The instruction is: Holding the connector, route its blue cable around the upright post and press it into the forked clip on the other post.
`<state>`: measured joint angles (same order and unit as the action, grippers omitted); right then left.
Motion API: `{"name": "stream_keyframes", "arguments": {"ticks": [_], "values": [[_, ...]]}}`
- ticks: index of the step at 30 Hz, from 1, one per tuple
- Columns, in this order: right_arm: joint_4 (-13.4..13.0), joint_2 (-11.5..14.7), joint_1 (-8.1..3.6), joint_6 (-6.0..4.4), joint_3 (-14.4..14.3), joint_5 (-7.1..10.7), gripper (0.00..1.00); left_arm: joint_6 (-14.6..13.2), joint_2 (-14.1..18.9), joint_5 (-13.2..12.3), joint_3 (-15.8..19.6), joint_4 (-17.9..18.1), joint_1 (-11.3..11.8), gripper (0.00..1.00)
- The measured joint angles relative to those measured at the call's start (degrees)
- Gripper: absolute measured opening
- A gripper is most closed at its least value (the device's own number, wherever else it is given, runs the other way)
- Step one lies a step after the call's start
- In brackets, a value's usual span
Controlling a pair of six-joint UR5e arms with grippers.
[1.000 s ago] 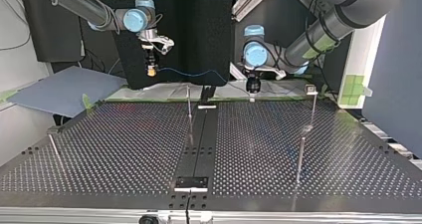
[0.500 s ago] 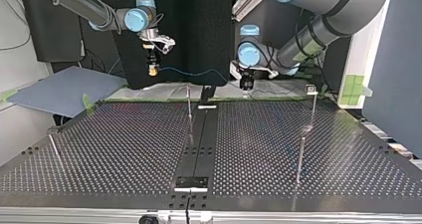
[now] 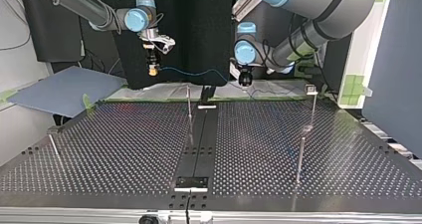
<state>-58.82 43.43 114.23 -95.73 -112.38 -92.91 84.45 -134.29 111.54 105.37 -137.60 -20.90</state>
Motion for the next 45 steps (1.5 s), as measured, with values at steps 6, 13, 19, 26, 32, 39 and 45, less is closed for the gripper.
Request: {"name": "stream_keyframes", "arguments": {"ticks": [6, 13, 19, 26, 32, 39, 45], "values": [[0.0, 0.0, 0.09, 0.00, 0.0, 0.00, 0.00, 0.1, -0.9, 0.4, -1.0, -0.9, -0.3, 0.99], [-0.1, 0.0, 0.15, 0.06, 0.0, 0.00, 0.00, 0.8, -4.4, 2.1, -4.6, -3.7, -0.9, 0.99], [-0.4, 0.0, 0.16, 0.01, 0.0, 0.00, 0.00, 1.4, -5.7, 2.5, -7.4, -6.2, -1.0, 0.99], [-0.5, 0.0, 0.14, 0.00, 0.0, 0.00, 0.00, 3.0, -6.1, 1.4, -8.0, -5.9, -1.0, 0.99], [-0.3, 0.0, -0.01, 0.15, 0.0, 0.00, 0.00, 5.7, -8.6, -0.8, -8.6, -5.4, -1.1, 0.99], [-0.2, 0.0, -0.07, 0.26, 0.0, 0.02, 0.00, 6.5, -12.0, -3.4, -10.1, -4.3, -1.3, 0.99], [-0.2, 0.0, -0.19, 0.33, 0.0, 0.08, 0.00, 7.0, -12.8, -6.3, -10.7, -3.9, -1.7, 0.99]]}}
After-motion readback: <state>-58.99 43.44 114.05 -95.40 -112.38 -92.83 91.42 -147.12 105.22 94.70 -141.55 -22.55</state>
